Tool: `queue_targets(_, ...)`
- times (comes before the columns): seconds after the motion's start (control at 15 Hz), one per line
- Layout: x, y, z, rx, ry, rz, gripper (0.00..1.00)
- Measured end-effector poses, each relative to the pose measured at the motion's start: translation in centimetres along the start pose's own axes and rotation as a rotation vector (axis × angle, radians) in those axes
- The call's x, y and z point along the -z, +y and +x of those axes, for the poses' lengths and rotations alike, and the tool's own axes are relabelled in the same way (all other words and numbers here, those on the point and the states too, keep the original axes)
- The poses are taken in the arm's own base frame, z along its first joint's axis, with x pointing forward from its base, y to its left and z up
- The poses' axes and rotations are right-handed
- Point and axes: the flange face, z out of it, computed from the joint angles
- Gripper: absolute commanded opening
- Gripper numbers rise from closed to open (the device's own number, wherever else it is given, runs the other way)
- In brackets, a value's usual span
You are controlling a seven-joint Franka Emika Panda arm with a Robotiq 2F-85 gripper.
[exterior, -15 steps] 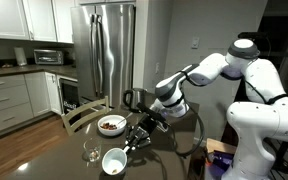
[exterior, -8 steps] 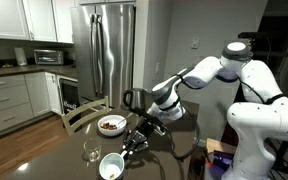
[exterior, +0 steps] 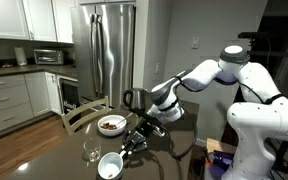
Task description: Pour the contents from the white cup into the white bowl
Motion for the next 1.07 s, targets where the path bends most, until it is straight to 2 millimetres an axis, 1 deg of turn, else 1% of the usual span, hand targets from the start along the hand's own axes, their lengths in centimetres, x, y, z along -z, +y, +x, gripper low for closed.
queue_targets(0.53, -0.1, -0.1, 1.3, -0.035, -0.011, 0.009, 0.04)
queue_targets(1.07, -0.3, -0.3, 2.1, -0.064, -0.039, 0.018, 0.04)
